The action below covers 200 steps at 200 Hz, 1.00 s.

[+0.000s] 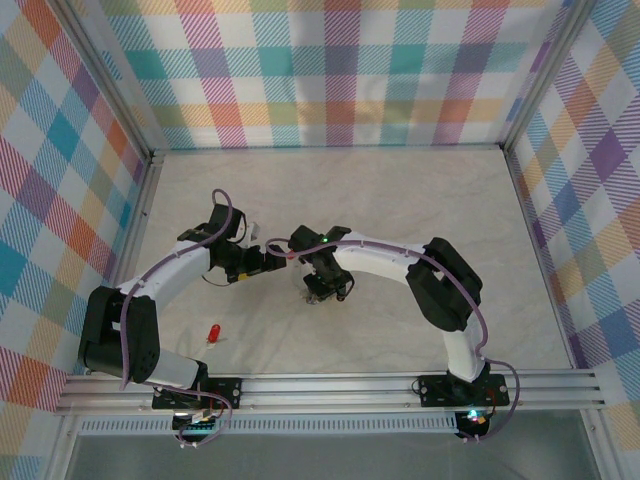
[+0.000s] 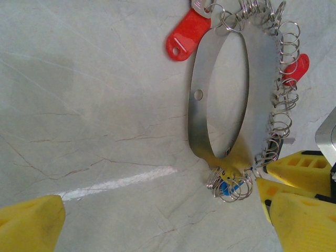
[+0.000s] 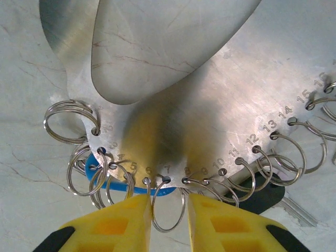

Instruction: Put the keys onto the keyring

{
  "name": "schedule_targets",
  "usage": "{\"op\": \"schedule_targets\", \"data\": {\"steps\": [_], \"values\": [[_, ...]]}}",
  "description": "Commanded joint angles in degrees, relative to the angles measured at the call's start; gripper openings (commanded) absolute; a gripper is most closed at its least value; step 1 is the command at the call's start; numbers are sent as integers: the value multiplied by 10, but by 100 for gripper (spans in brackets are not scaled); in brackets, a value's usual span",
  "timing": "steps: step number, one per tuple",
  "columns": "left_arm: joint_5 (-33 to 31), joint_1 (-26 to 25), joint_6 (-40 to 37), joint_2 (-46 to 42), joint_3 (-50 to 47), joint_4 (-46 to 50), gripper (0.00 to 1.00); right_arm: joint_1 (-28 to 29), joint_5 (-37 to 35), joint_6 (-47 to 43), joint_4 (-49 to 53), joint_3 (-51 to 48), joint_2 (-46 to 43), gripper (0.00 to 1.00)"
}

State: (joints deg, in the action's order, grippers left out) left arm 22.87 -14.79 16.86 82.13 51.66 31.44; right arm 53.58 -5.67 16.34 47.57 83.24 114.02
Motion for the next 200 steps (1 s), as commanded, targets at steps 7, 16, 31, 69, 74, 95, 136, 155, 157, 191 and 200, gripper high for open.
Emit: {"op": "schedule_targets", "data": {"steps": [7,16,31,69,74,95,136,155,157,191,200], "values": [[-2,6,-3,-4,12,13,100,-4,9,-17,4,-9,-12,25],[-2,6,-3,-5,12,13,100,-4,8,-21,7,-10,-15,26],[-1,6,-4,-7,11,12,100,-4,12,-34,0,-20,-32,27],[0,6,-4,-10,10,8,100,-2,8,-114,-31,-62,-76,31],[1,6,-5,-11,10,7,100,-2,3,-123,-36,-69,-80,31],[4,6,-4,-12,9,5,100,-2,8,-171,-58,-97,-88,37],[1,6,-5,-17,8,4,100,11,11,-211,-88,-114,-81,44],[0,6,-6,-16,9,4,100,16,2,-209,-101,-114,-68,46],[0,6,-6,-17,8,4,100,17,1,-208,-102,-114,-67,46],[-4,6,-7,-20,7,6,100,25,-30,-192,-122,-114,-48,47],[-5,6,-7,-21,7,6,100,29,-34,-191,-122,-111,-43,47]]}}
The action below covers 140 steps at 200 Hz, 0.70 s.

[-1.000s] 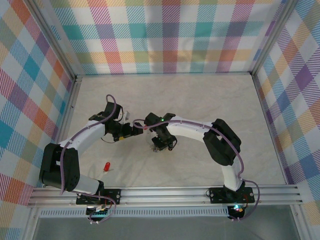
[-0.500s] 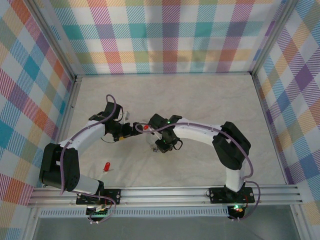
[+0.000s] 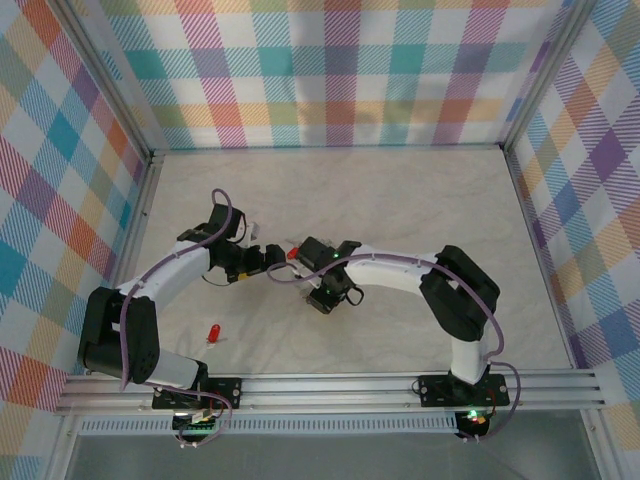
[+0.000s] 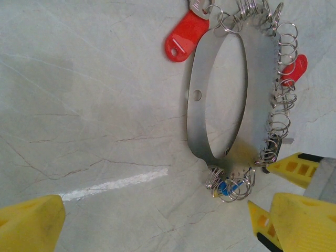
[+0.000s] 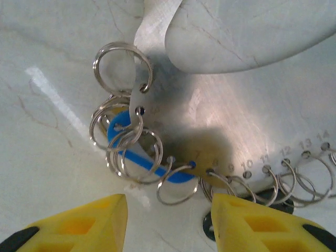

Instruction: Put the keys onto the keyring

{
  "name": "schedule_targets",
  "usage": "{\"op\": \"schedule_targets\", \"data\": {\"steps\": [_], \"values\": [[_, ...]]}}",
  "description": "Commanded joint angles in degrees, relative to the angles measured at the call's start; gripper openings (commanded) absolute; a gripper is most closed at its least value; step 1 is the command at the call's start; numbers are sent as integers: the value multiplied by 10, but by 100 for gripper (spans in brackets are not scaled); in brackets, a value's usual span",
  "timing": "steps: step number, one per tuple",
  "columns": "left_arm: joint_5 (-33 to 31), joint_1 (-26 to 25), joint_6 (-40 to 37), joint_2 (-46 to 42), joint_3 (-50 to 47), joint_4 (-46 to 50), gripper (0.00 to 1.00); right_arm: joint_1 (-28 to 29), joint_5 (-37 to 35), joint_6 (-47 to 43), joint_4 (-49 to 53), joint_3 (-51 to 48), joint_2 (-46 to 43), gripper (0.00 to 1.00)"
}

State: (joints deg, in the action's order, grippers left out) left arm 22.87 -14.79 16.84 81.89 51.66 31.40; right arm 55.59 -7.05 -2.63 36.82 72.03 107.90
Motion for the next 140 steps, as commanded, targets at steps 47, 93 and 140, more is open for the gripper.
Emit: {"op": "schedule_targets", "data": {"steps": [47,93,140], "values": [[-6,6,-7,-15,8,7,100,13,-65,8,-11,-1,24,39],[-6,6,-7,-11,8,6,100,12,-87,8,-28,-20,-13,34],[-8,6,-7,-14,8,7,100,8,-104,9,-40,-28,-20,30]]}}
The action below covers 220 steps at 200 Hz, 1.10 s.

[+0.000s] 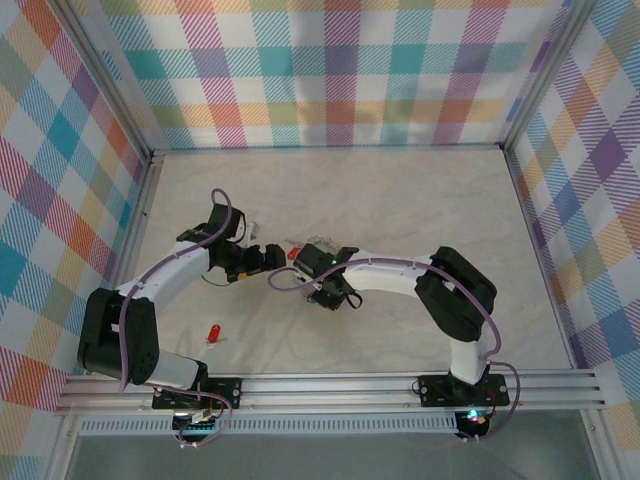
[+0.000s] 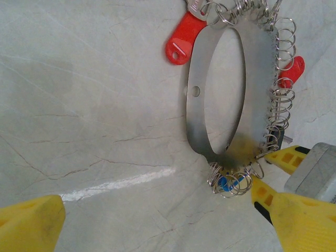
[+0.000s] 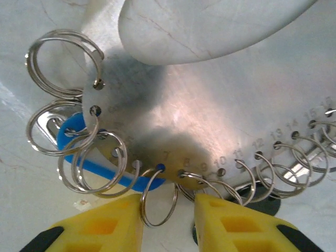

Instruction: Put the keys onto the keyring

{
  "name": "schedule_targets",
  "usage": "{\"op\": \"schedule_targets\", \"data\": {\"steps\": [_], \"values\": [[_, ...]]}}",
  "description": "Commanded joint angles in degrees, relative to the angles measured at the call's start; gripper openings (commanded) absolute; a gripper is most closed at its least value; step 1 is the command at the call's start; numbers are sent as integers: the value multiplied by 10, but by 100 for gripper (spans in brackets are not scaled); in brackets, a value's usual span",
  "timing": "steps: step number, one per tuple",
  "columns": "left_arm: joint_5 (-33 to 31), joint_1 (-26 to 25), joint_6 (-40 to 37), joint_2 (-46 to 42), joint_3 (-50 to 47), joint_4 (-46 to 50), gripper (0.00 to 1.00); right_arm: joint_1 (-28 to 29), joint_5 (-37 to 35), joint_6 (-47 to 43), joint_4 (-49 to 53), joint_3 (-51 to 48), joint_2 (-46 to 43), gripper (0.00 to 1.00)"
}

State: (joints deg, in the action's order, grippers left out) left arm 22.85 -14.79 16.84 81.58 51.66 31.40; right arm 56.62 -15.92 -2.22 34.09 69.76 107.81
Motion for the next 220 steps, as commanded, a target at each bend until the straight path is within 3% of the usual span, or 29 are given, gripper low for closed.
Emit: {"op": "schedule_targets", "data": {"steps": [1,96,169,220], "values": [[-8,6,-7,-11,7,7,100,-3,-16,5,-14,-5,-19,29],[-18,6,-6,-23,3,4,100,-23,9,11,-29,-15,-32,24],[-16,6,-7,-20,5,5,100,-67,154,3,-33,-32,-61,28],[-17,6,-6,-20,5,5,100,-141,314,88,6,-4,-73,29]]}}
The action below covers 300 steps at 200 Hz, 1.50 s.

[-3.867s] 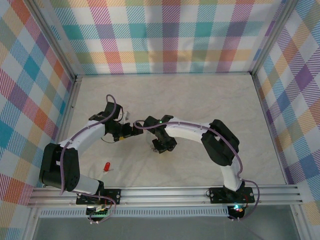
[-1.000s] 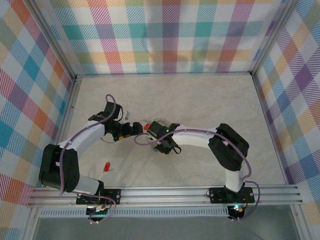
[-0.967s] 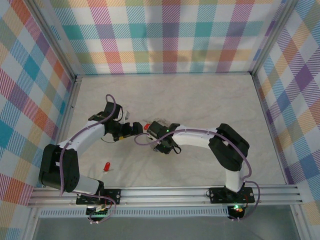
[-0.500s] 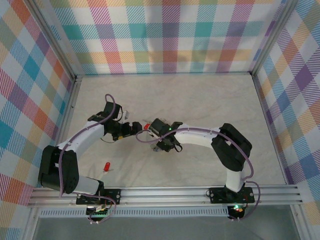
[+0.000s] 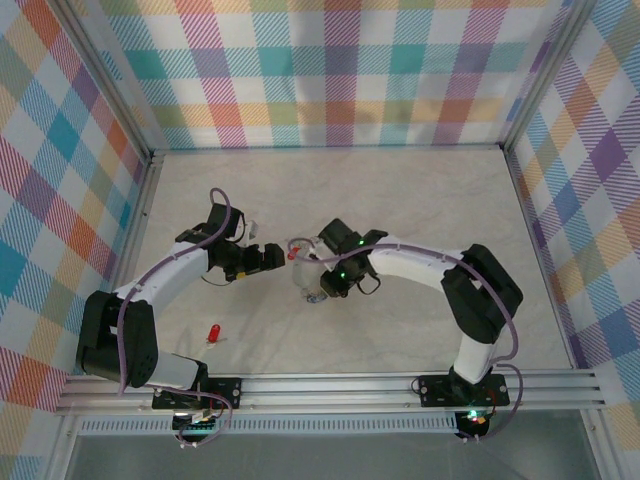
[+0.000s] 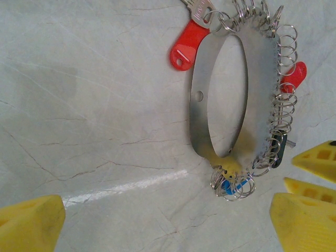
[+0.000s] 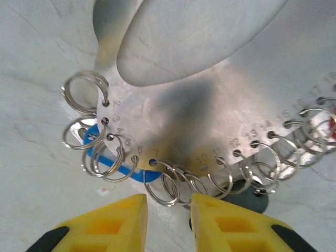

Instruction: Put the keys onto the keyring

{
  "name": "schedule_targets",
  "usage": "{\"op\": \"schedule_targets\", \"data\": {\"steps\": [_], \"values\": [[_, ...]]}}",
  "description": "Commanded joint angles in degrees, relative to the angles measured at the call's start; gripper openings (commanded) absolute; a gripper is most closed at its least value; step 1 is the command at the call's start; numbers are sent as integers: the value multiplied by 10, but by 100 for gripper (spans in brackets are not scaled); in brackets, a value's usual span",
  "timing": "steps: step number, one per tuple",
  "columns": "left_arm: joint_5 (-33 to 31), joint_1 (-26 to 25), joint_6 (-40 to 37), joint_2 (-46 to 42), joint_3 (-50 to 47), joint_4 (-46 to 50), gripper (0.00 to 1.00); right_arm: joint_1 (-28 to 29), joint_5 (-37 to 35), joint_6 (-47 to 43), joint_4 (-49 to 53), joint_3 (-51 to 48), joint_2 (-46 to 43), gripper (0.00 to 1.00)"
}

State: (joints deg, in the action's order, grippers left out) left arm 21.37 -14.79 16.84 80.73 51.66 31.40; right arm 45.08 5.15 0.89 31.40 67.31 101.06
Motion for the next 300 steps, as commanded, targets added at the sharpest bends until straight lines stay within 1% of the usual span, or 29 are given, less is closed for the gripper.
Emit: {"op": "schedule_targets", "data": {"steps": [1,22,56,78,105,153,166,178,300], "values": [[-2,6,-6,-12,5,6,100,-26,103,57,33,20,-6,29],[-2,6,-6,-13,5,5,100,-35,134,86,52,27,4,30],[-1,7,-6,-13,4,6,100,-39,169,130,51,27,21,34],[-1,6,-6,-13,4,6,100,-39,188,157,47,28,39,34],[-2,6,-6,-15,4,7,100,-39,171,170,52,27,50,35],[-3,6,-6,-18,2,7,100,-39,162,170,54,27,62,36],[-4,6,-3,-19,1,6,100,-39,156,169,53,29,64,38],[-3,6,-2,-19,1,6,100,-39,153,167,54,31,66,39],[-1,6,-2,-17,1,5,100,-39,141,163,58,59,104,35]]}}
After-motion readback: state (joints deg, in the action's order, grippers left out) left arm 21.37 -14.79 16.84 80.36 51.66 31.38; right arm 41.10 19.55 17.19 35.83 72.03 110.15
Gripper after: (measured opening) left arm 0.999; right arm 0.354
